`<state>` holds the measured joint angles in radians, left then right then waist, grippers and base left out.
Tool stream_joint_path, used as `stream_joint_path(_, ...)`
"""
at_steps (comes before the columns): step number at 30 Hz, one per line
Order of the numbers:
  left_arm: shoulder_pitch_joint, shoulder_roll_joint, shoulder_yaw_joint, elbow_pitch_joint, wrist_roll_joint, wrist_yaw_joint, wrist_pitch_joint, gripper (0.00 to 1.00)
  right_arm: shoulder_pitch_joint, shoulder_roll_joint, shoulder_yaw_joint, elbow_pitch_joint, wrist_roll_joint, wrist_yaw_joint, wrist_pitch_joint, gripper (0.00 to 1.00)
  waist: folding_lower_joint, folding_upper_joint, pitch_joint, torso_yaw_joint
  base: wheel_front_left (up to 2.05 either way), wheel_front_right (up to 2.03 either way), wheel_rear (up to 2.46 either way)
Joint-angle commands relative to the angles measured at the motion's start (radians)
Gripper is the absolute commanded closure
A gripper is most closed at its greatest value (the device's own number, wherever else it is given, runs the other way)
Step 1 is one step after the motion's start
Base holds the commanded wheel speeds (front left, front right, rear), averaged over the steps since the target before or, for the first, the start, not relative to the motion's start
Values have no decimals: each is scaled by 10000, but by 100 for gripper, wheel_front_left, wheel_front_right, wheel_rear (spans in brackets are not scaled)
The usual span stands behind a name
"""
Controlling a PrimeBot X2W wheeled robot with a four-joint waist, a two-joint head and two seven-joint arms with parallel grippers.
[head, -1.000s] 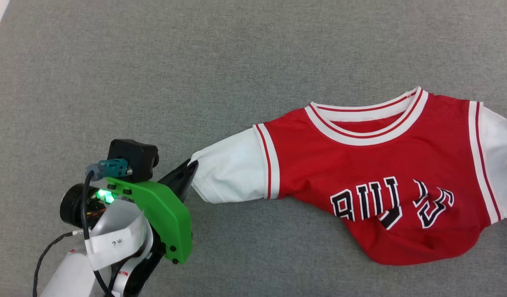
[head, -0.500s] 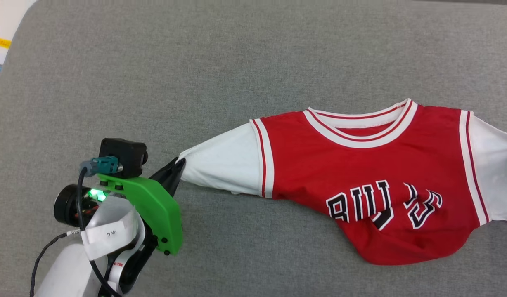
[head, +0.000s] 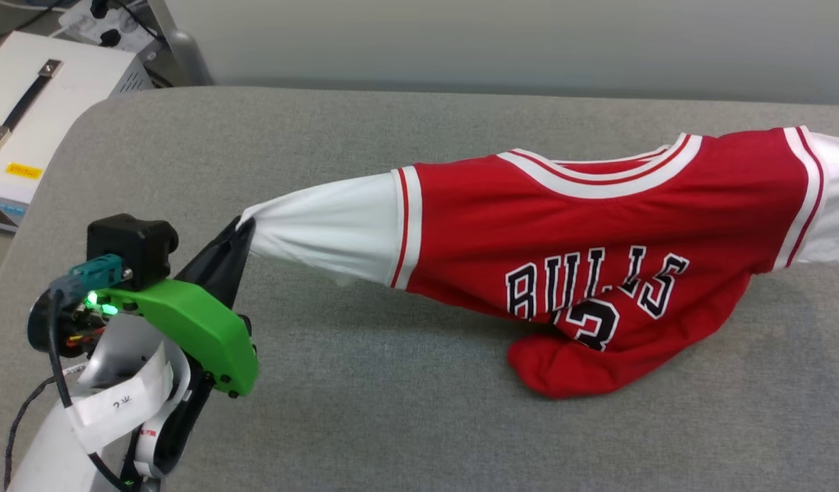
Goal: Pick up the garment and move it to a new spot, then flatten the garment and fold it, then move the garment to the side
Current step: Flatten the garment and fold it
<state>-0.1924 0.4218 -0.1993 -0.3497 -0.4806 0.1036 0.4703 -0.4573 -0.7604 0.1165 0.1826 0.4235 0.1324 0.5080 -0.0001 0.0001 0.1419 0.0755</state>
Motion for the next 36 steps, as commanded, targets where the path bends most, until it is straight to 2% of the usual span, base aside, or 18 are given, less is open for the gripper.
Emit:
stream_joint_path(1,-205,191,204,-97,111,14,-139,100,-238,-167,-61,-134,109,-17,-93,100,1,-1,-683,-266,0,0,0)
stream_joint_path(12,-1054,696,1072,-656,374,25,-897,100,-866,-462,-134,-1222,397,-17,-576,100,1,-1,-1312,-492,0,0,0)
stream_joint_path(20,-1899,1294,1707,-870,431,-126,-1084,100,-1781,-629,-187,-1673,662,-17,-714,100,1,-1,-1017,-644,0,0,0)
stream_joint_path(26,-2792,1615,1876,-377,141,-485,-1091,100,-2932,-871,137,-1622,576,-17,-979,100,1,-1,-335,-731,0,0,0)
stream_joint_path(36,-5645,2100,1253,1380,267,-1519,-1271,100,-5988,-803,1268,67,229,-17,-1913,100,1,-1,1752,-953,0,0,0)
